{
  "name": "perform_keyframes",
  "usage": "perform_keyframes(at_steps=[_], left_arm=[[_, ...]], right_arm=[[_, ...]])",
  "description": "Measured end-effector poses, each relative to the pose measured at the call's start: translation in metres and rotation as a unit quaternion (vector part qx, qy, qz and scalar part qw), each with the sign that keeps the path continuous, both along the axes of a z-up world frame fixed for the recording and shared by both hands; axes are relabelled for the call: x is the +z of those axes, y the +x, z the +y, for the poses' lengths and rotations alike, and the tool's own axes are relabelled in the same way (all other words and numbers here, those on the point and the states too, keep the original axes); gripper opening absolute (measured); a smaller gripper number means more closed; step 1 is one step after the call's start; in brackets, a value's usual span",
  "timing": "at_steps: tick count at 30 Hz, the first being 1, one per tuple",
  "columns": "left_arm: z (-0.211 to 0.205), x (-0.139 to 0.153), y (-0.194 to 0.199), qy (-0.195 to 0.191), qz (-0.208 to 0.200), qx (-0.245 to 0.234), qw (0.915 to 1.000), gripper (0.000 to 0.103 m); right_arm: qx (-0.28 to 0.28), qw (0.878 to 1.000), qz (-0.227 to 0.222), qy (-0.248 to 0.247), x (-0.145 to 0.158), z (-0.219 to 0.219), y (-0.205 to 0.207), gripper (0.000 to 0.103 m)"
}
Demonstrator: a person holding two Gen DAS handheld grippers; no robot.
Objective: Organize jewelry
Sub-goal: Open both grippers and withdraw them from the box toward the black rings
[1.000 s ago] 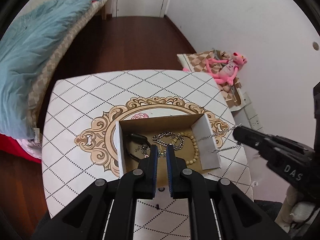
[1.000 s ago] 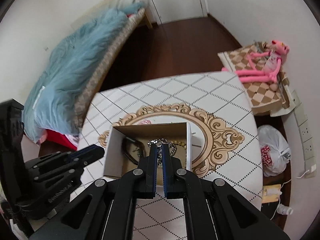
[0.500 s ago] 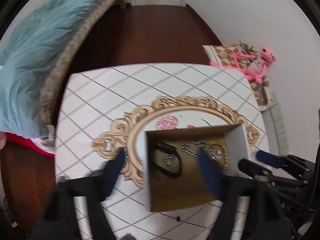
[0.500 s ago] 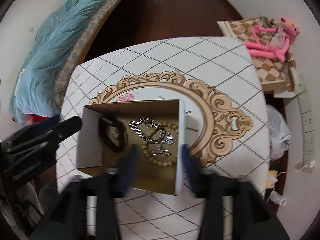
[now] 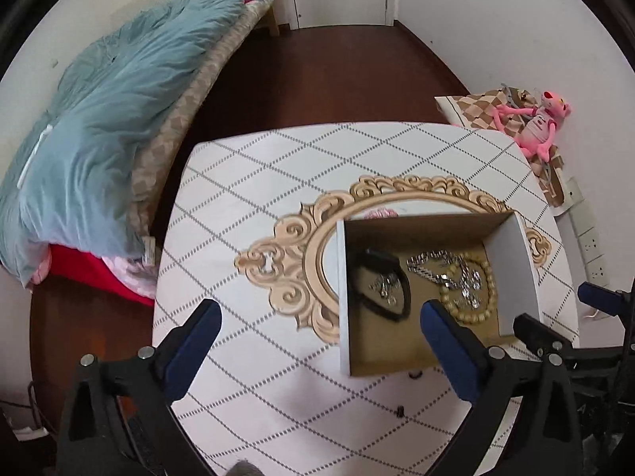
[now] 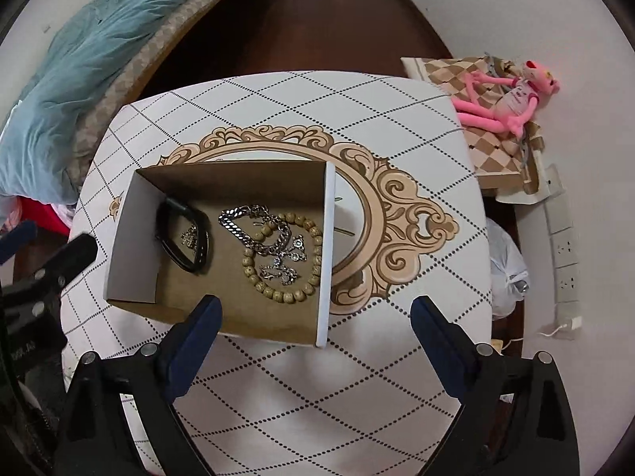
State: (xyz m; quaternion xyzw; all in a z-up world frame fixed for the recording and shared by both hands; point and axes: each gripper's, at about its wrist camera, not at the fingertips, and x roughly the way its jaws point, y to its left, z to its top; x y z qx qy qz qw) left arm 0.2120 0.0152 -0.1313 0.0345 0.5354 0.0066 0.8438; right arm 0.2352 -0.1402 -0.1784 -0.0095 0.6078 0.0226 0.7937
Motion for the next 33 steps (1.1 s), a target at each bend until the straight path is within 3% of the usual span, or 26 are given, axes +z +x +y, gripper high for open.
perform_keyframes(at_steps=[11,16,20,23,29,30,32,33], left_arm=[[0.004,0.032,-0.034,-0.003,-0.042,0.018,0.9990,0.102],[0.006,0.037,-0.054,-0.003,-0.052,0.021,0.9984,0.102],[0.004,0.019,-0.076,0.006,-0.047,0.025,0.9986,0.102],[-0.005,-0.012,-0.091,0.018,-0.029,0.019,0.9992,0.102],[-0.020,-0.062,-0.101,-0.004,-0.002,0.001,1.0000,0.101],[-0.024,-0.066,-0.102,-0.007,-0.001,-0.004,1.0000,0.098],[-0.030,-0.075,-0.102,-0.009,0.001,-0.011,0.9999,0.078],[-0.032,-0.079,-0.102,-0.012,0.006,-0.014,0.9998,0.074]], right_arm=[[-0.025,0.998,-0.062,-0.004,0.043,-0.004,-0.032,0.097],[-0.037,0.996,-0.080,-0.002,0.046,-0.010,-0.056,0.097],[-0.051,0.997,-0.067,0.002,0.026,-0.017,-0.079,0.097],[-0.074,0.996,-0.044,0.009,-0.002,-0.028,-0.096,0.097],[-0.115,0.993,-0.014,0.006,-0.051,-0.050,-0.119,0.097],[-0.118,0.993,-0.013,0.006,-0.054,-0.052,-0.121,0.097],[-0.125,0.992,-0.010,0.007,-0.061,-0.057,-0.125,0.097],[-0.131,0.991,-0.009,0.009,-0.065,-0.060,-0.127,0.097]])
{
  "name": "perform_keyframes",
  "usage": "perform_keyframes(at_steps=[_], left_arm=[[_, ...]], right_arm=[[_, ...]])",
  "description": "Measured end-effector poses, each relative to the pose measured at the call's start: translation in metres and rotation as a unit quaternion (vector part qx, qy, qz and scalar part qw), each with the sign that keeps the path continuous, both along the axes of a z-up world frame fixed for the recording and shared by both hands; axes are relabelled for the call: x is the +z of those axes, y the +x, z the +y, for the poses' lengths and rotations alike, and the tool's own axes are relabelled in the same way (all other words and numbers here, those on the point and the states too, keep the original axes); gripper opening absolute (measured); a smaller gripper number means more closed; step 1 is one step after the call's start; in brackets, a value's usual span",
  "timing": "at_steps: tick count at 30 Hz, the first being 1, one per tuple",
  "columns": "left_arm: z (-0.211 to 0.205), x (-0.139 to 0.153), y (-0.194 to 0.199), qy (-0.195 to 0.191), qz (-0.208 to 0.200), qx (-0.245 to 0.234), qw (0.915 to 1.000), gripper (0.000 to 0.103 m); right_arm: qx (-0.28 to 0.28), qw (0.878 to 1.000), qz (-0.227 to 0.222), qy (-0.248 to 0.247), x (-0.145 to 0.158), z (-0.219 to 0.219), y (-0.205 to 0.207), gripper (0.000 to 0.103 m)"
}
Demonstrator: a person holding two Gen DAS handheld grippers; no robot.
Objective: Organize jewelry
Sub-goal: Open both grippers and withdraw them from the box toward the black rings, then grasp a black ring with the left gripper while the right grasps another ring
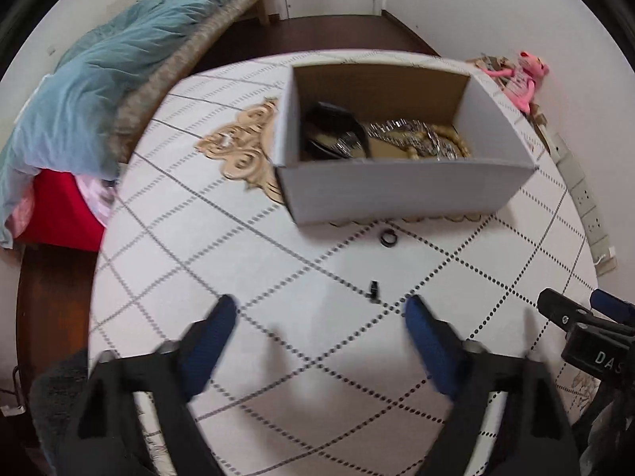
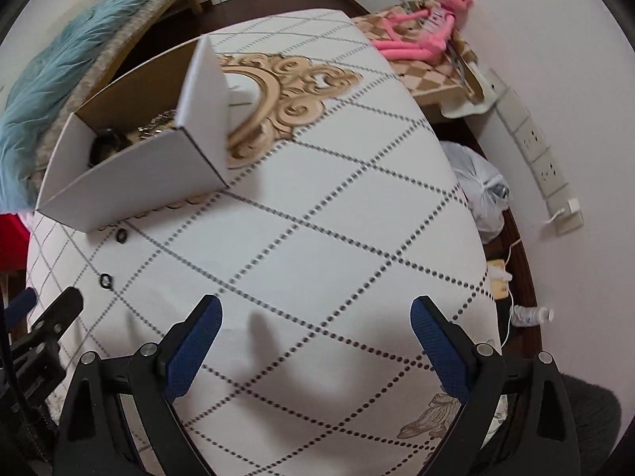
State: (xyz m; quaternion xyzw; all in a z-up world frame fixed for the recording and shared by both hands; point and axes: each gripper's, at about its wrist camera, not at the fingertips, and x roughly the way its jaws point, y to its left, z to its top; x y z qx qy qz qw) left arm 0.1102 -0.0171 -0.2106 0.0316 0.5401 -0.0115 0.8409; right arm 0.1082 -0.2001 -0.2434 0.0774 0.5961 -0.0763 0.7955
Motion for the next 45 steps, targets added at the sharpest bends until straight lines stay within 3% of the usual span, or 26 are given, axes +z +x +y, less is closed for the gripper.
perform_keyframes(at_steps=[2,4,7,9,11,19,26,31,39,41,43,45], left_arm=[[-0.005,-0.006,0.002,-0.006,0.006,-0.003,1.0000,0.062],[-0.010,-0.011,0.003,-0.008,0.009,-0.009,0.9999,0.060],[-0.013,-0.016,0.004,-0.013,0.012,-0.015,0.9997,0.043],[-0.014,-0.020,0.006,-0.018,0.017,-0.018,0.9995,0.038],[-0.016,-0.022,0.007,-0.026,0.018,-0.022,0.9992,0.025],[-0.020,-0.022,0.007,-0.042,0.004,-0.035,0.9985,0.007],[-0.007,-0.017,0.005,-0.061,-0.004,-0.024,0.9978,0.005],[0.028,0.000,0.003,-0.071,-0.018,0.001,0.9973,0.005],[0.085,0.011,-0.004,-0.066,-0.023,0.048,0.9964,0.005],[0.094,0.009,-0.006,-0.065,-0.018,0.057,0.9961,0.006],[0.104,0.007,-0.008,-0.035,-0.011,0.086,0.9956,0.011],[0.110,0.003,-0.009,0.008,-0.007,0.109,0.9940,0.011]], right_arm=[[-0.005,1.000,0.001,0.002,-0.004,-0.003,-0.002,0.097],[-0.009,1.000,0.003,0.001,-0.007,-0.007,-0.003,0.097],[-0.012,1.000,0.004,0.001,-0.011,-0.010,-0.001,0.097],[-0.013,1.000,0.004,0.001,-0.012,-0.011,-0.001,0.097],[-0.014,1.000,0.004,0.002,-0.012,-0.011,0.000,0.097],[-0.013,1.000,0.005,0.004,-0.014,-0.012,0.002,0.097],[-0.011,1.000,-0.009,0.010,-0.003,-0.008,0.002,0.097],[-0.005,0.999,-0.024,0.027,0.006,0.003,0.003,0.097],[0.046,0.992,-0.054,0.100,0.009,0.054,0.014,0.097],[0.065,0.990,-0.059,0.106,0.006,0.071,0.019,0.081],[0.090,0.988,-0.061,0.110,-0.002,0.096,0.027,0.067],[0.105,0.987,-0.066,0.101,-0.008,0.115,0.033,0.066]])
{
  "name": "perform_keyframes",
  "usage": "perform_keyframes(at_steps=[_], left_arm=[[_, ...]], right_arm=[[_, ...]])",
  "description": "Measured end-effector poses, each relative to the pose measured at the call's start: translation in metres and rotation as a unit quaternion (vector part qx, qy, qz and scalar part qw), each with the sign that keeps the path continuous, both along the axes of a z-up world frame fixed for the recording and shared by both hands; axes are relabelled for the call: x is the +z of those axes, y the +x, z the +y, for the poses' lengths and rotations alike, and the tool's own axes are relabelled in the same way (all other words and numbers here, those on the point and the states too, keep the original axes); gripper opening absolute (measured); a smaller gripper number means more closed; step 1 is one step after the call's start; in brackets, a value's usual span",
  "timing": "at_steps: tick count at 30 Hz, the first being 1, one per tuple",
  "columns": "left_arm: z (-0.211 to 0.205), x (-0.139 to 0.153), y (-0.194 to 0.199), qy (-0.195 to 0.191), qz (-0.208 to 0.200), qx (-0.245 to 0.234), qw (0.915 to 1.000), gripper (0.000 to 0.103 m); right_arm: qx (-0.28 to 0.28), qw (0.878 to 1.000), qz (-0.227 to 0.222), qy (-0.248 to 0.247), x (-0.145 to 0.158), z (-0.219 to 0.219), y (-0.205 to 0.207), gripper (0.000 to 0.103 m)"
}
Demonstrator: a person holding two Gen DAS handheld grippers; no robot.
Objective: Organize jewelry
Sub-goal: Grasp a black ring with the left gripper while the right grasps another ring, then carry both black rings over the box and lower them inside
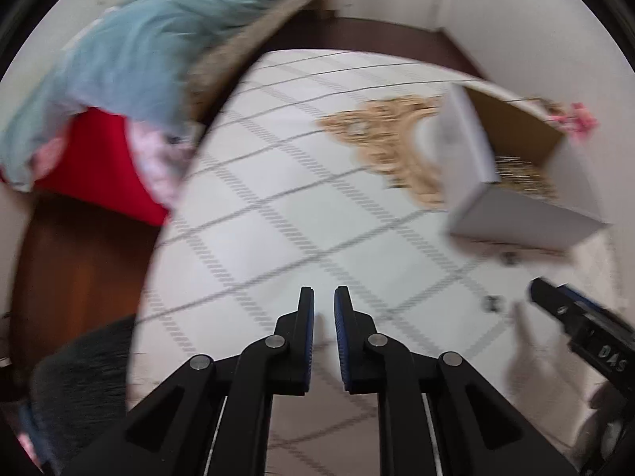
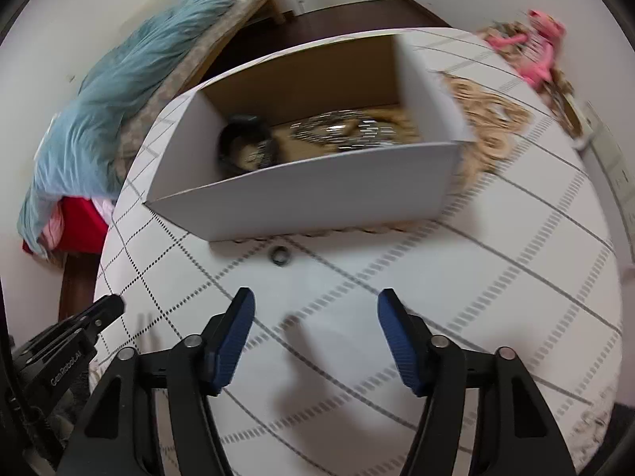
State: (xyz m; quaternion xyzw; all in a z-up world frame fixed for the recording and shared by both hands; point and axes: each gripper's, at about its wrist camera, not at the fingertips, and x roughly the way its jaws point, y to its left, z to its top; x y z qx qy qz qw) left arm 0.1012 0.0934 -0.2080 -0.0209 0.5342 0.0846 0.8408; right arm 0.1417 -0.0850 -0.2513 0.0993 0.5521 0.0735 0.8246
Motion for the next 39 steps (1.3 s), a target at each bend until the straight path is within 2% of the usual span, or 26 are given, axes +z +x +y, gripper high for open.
perform_keyframes(at_steps=[2,3,4,5,7,9,10,13,16,22,25,31,33,35,37,38,39], left_arm=[[0.010,-0.006,0.000,0.040,0.009,0.023,0.9989,0.014],[0.015,-0.007,-0.001,0.042,0.010,0.029,0.9986,0.018],[0.020,-0.009,-0.001,0.043,0.013,0.036,0.9983,0.032],[0.025,-0.011,-0.001,0.041,0.015,0.042,0.9981,0.056],[0.032,-0.013,-0.001,0.036,0.012,0.051,0.9980,0.080],[0.032,-0.013,-0.002,0.033,0.009,0.051,0.9981,0.080],[0.032,-0.014,-0.002,0.031,0.010,0.052,0.9981,0.080],[0.026,-0.013,0.001,0.027,0.012,0.047,0.9984,0.080],[0.013,-0.010,0.003,0.010,0.011,0.032,0.9994,0.080],[-0.048,-0.018,0.000,-0.068,0.028,-0.034,0.9967,0.080],[-0.078,-0.023,0.002,-0.091,0.033,-0.060,0.9935,0.080],[-0.112,-0.026,0.007,-0.068,0.017,-0.096,0.9929,0.077],[-0.116,-0.026,0.008,-0.063,0.010,-0.101,0.9928,0.070],[-0.120,-0.024,0.009,-0.049,0.001,-0.109,0.9929,0.047],[-0.120,-0.022,0.011,-0.043,-0.004,-0.117,0.9922,0.028],[-0.121,-0.024,0.012,-0.043,-0.005,-0.120,0.9919,0.021],[-0.119,-0.023,0.012,-0.045,-0.006,-0.122,0.9915,0.018]], right_arm=[[0.011,1.000,-0.011,-0.011,-0.004,0.015,0.005,0.065],[0.016,1.000,-0.016,-0.016,-0.006,0.021,0.007,0.065],[0.019,0.999,-0.018,-0.023,-0.007,0.027,0.010,0.064],[0.021,0.999,-0.023,-0.030,-0.008,0.029,0.011,0.062],[0.027,0.997,-0.036,-0.055,-0.009,0.038,0.015,0.054],[0.028,0.995,-0.048,-0.083,-0.010,0.045,0.018,0.034],[0.026,0.994,-0.051,-0.097,-0.010,0.047,0.018,0.013],[0.037,0.992,-0.057,-0.106,-0.010,0.046,0.017,0.013],[0.024,0.993,-0.051,-0.099,-0.007,0.027,0.008,0.013],[-0.035,0.995,-0.046,-0.087,0.008,-0.036,-0.018,0.013],[-0.057,0.993,-0.043,-0.092,0.010,-0.060,-0.028,0.013],[-0.084,0.992,-0.034,-0.091,0.005,-0.087,-0.038,0.013],[-0.087,0.991,-0.034,-0.091,0.005,-0.091,-0.040,0.013],[-0.089,0.991,-0.032,-0.090,0.003,-0.094,-0.040,0.013],[-0.090,0.991,-0.030,-0.090,0.000,-0.094,-0.039,0.013],[-0.091,0.991,-0.028,-0.089,-0.001,-0.094,-0.039,0.013],[-0.091,0.992,-0.028,-0.089,-0.002,-0.094,-0.039,0.013]])
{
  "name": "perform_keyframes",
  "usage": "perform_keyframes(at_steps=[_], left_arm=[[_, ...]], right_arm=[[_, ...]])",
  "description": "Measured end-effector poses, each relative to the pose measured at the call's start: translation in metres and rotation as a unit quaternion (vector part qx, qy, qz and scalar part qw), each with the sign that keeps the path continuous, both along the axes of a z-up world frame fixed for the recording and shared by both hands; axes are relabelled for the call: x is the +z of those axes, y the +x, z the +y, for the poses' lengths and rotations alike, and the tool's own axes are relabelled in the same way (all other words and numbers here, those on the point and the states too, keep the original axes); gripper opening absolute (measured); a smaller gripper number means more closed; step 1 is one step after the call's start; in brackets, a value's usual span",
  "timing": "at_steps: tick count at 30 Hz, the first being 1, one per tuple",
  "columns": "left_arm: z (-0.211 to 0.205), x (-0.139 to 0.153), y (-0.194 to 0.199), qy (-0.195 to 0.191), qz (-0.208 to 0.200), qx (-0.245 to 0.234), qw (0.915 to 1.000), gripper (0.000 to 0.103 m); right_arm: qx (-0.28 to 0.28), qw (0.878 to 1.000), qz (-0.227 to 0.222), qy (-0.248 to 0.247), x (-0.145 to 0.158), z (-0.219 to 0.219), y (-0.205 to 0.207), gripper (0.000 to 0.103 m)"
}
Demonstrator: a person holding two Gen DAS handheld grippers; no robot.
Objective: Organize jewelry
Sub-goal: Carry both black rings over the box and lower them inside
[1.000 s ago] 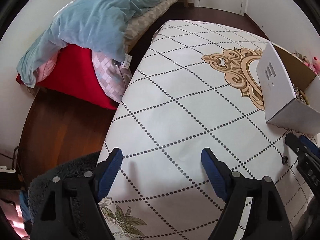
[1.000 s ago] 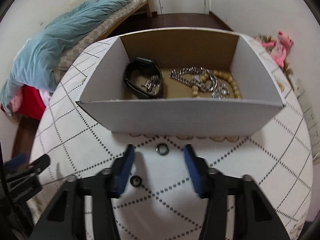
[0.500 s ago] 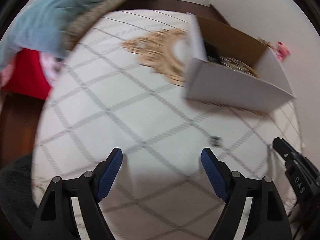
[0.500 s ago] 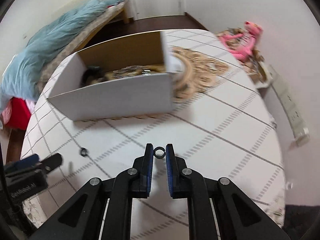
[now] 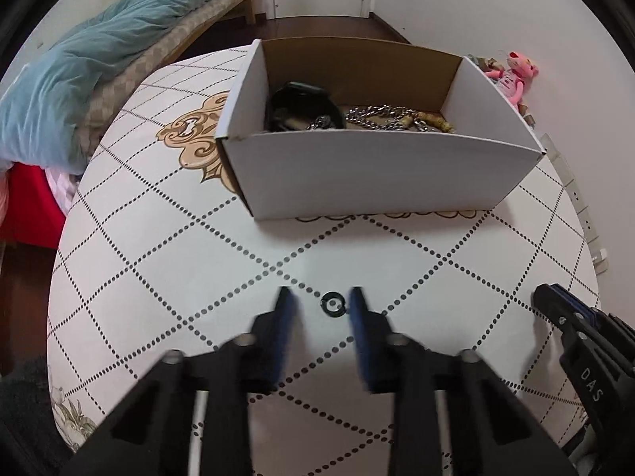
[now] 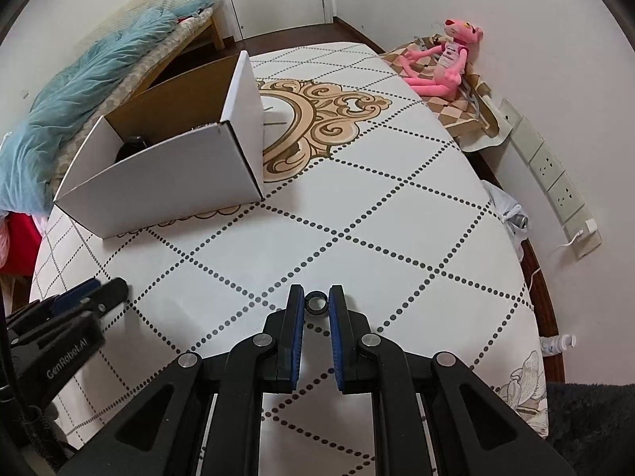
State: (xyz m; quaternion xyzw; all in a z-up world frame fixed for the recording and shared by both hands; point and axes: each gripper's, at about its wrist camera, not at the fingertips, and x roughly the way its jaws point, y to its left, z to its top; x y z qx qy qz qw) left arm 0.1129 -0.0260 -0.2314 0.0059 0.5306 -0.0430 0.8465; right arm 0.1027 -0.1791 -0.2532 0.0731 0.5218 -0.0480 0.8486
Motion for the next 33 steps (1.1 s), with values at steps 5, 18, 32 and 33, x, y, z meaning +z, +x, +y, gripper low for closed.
perform_keyframes(at_steps=[5,18,32,33], left_arm=[[-0.003,-0.001,0.000,-0.007,-0.006,-0.008,0.9999,0.010],[0.007,0.054,0.001,-0.058,-0.034,-0.023,0.9975,0.010],[0.029,0.083,0.130,-0.115,0.044,-0.025,0.9921,0.011],[0.030,0.081,0.134,-0.117,0.053,-0.022,0.9914,0.011]], right_arm=[[0.002,1.000,-0.002,-0.002,0.000,0.003,0.000,0.013],[0.024,0.998,-0.045,0.047,0.054,0.008,0.009,0.013],[0.082,0.982,0.029,0.167,0.077,0.021,0.154,0.013],[0.088,0.979,0.048,0.175,0.073,0.023,0.162,0.013]])
